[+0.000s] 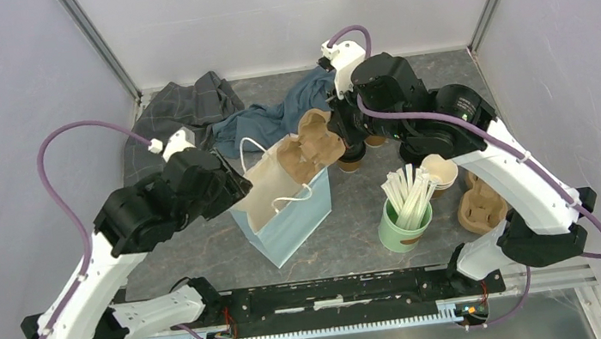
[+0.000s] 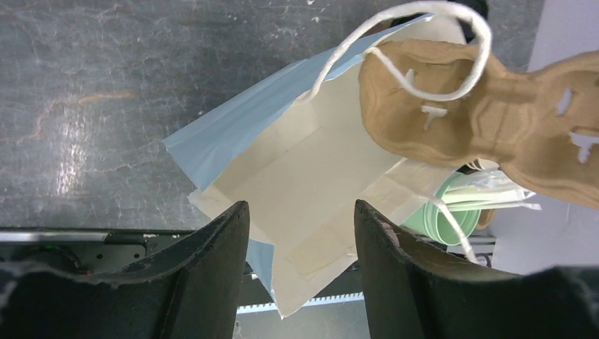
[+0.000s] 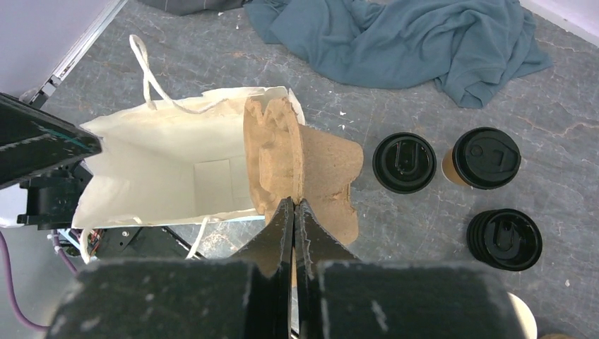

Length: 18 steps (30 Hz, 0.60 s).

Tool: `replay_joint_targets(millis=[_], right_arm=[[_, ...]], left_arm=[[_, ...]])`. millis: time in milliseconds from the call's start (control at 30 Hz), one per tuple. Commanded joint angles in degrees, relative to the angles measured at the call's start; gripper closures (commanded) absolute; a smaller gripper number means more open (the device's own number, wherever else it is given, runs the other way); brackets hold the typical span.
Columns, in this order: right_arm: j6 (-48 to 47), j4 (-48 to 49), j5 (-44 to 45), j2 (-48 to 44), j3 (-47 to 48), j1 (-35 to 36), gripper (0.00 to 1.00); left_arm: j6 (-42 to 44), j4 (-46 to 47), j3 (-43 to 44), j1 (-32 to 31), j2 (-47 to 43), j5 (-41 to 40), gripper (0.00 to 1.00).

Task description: Pack the takeout coffee

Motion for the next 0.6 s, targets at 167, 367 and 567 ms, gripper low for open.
replay_joint_targets(millis=[167,367,567], right_arm=[[-0.09,3.06,-0.4,-2.52,-1.31,-0.14,1.0],[-0.25,4.26,-0.98,-2.78,-2.4,-0.15,1.0],[-0.49,4.79,-1.29,-2.81,-3.27,-0.24,1.0]], left_arm=[[-17.23,-5.53,-2.51,-0.1,-1.88,5.92,0.36],[-17.26,-7.21,-2.16,-0.09,-3.17,7.83,0.33],[-21.85,-5.45,-3.71,-0.1,-3.75,8.92,0.3]])
